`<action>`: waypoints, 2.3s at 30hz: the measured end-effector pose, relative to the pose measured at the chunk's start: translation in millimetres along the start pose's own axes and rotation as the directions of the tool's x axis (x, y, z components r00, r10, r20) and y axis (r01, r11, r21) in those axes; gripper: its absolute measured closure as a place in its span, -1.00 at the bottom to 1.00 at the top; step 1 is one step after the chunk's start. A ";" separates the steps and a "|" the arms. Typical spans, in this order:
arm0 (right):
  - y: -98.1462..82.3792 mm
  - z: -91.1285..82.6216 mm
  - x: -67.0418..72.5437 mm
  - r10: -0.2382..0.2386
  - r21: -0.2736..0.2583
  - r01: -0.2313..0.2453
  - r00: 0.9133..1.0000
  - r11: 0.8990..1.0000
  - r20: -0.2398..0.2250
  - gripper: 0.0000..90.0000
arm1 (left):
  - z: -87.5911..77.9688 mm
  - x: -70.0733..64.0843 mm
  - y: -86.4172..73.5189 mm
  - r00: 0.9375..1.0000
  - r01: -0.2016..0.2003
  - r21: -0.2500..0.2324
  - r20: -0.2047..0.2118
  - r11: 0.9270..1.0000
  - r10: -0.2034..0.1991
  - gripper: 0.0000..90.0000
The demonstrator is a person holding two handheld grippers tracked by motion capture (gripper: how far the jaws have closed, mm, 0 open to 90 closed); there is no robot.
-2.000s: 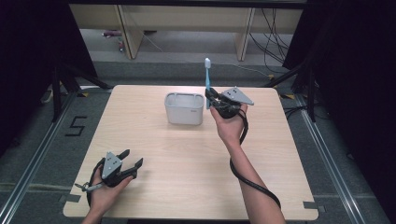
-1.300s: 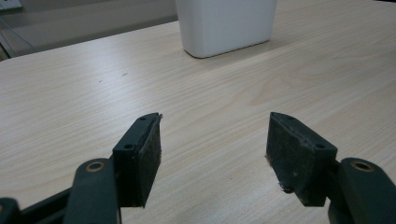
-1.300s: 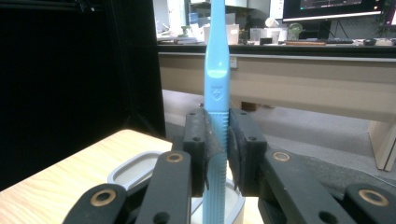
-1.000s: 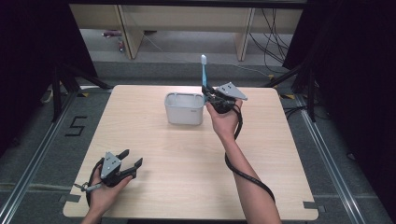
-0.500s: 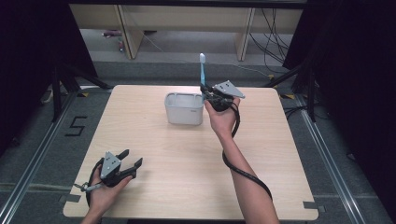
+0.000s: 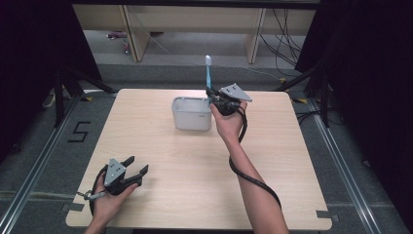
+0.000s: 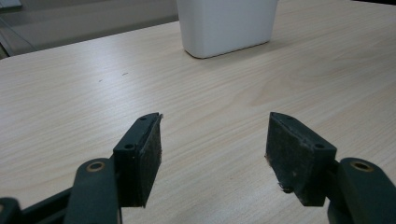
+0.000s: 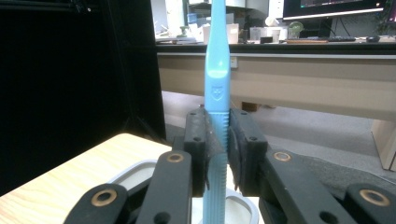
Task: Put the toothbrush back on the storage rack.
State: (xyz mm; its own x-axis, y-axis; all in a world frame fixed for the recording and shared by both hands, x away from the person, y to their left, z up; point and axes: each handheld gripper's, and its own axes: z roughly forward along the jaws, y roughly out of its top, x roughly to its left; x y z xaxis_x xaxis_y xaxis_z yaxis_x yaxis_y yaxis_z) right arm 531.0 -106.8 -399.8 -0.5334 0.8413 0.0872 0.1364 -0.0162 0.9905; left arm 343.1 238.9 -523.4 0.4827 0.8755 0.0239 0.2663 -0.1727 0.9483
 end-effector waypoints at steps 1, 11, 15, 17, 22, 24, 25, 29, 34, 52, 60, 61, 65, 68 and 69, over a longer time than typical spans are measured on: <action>0.1 0.2 0.1 -0.001 0.001 0.001 1.000 1.000 0.000 0.75 | -0.1 0.1 0.0 1.000 0.001 0.000 -0.001 1.000 -0.001 -0.21; -0.9 2.2 -0.7 0.012 0.010 -0.013 1.000 1.000 0.011 0.75 | 0.1 0.0 0.0 1.000 0.000 0.001 -0.001 1.000 0.000 -0.21; -1.5 4.2 -1.5 -0.003 0.001 0.003 1.000 1.000 0.014 0.75 | -0.1 0.1 0.0 1.000 0.001 0.000 -0.001 1.000 -0.001 -0.21; -2.2 5.5 -1.5 0.001 0.001 -0.001 1.000 1.000 0.006 0.75 | -0.1 0.2 0.0 1.000 0.001 -0.001 -0.001 1.000 -0.001 -0.21; -4.1 7.6 -1.0 0.002 0.008 -0.002 1.000 1.000 0.013 0.75 | -0.1 0.5 0.0 1.000 0.002 -0.001 -0.001 1.000 -0.002 -0.21; -4.9 8.3 -0.8 0.009 0.009 -0.009 1.000 1.000 0.009 0.75 | -0.1 0.5 0.0 1.000 0.003 -0.002 0.000 1.000 -0.003 -0.21; -6.4 8.9 -0.9 0.007 0.020 -0.007 1.000 1.000 0.009 0.75 | -0.1 0.4 0.0 1.000 0.003 -0.002 0.000 1.000 -0.003 -0.21; -9.0 10.1 -0.9 0.017 0.028 -0.017 1.000 0.999 0.019 0.75 | -0.8 0.6 0.2 1.000 0.002 0.005 -0.004 1.000 -0.002 -0.21; -10.5 12.0 -2.5 0.001 0.022 -0.001 1.000 1.000 0.018 0.75 | -0.2 0.6 -0.1 1.000 0.004 -0.002 -0.001 1.000 -0.004 -0.21; -20.7 14.6 -4.7 0.008 0.053 -0.009 1.000 0.999 0.024 0.75 | -1.1 0.7 0.2 1.000 0.004 0.006 -0.003 1.000 -0.004 -0.21; -24.3 14.3 -4.5 0.003 0.070 -0.004 1.000 0.998 0.027 0.74 | -1.0 0.8 0.2 1.000 0.005 0.006 -0.003 1.000 -0.005 -0.22; -24.6 14.3 -4.7 0.002 0.071 -0.004 1.000 0.997 0.025 0.74 | -1.0 0.8 0.2 1.000 0.005 0.007 -0.003 1.000 -0.005 -0.22; -25.5 14.4 -5.0 -0.001 0.072 0.000 1.000 0.997 0.017 0.74 | -1.0 0.8 0.2 1.000 0.006 0.006 -0.004 1.000 -0.006 -0.22; -26.7 14.1 -5.3 -0.004 0.074 0.003 1.000 0.997 0.019 0.74 | -1.0 0.7 0.2 1.000 0.004 0.006 -0.004 1.000 -0.004 -0.22; -27.6 13.6 -5.0 -0.001 0.077 0.000 1.000 0.997 0.019 0.74 | -1.0 0.7 0.2 1.000 0.003 0.006 -0.004 1.000 -0.003 -0.22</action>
State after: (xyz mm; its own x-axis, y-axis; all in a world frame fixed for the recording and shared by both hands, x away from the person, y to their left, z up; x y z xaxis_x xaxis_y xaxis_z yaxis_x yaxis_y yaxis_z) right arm 541.2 -103.2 -429.0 -0.5173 0.8517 0.0840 0.2001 0.0249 0.9795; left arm 342.6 240.0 -522.9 0.4785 0.8778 0.0228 0.2727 -0.1733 0.9464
